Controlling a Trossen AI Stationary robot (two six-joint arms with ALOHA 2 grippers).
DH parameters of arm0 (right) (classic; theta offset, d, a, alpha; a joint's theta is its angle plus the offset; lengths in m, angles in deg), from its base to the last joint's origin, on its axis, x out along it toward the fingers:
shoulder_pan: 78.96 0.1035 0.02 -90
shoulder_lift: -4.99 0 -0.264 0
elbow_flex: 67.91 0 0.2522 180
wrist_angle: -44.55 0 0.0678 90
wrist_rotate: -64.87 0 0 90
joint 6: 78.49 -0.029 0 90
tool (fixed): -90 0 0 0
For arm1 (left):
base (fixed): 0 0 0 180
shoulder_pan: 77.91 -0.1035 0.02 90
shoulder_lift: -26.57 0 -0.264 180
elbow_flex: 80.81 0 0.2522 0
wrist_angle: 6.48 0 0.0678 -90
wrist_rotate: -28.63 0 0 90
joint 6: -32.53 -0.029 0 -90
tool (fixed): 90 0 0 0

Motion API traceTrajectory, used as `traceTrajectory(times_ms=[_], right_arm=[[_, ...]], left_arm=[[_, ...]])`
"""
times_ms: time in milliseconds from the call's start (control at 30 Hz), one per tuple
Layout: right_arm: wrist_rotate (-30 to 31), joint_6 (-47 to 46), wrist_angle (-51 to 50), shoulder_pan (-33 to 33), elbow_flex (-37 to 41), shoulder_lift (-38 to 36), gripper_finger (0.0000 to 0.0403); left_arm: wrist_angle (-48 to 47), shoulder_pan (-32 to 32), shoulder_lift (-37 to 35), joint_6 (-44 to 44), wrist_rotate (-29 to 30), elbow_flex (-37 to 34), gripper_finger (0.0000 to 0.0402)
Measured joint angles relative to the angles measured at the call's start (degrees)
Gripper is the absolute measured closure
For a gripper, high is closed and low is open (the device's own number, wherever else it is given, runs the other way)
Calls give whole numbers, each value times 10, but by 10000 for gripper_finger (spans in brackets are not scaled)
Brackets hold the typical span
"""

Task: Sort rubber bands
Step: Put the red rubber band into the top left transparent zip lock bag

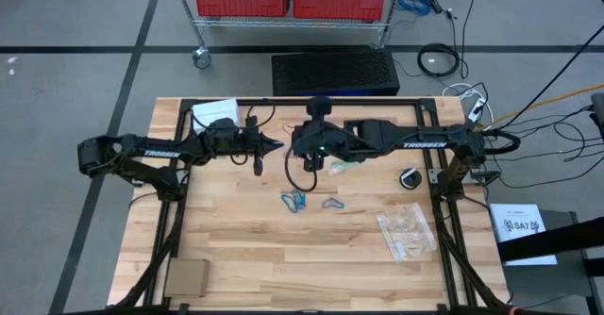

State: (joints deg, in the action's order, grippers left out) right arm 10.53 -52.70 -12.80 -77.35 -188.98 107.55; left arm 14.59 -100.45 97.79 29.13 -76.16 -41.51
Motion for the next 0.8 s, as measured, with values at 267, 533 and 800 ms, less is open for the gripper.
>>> traceTrajectory(times_ms=[267,533,800], right_arm=[[0,4,-14,1,0,0,403],[-50,-9,-36,-9,0,0,403],[-129,-26,-61,-39,0,0,403]], left_arm=[[-5,0,0,0,0,0,400],[-5,0,0,-2,0,0,400],[-5,0,0,-3,0,0,400]])
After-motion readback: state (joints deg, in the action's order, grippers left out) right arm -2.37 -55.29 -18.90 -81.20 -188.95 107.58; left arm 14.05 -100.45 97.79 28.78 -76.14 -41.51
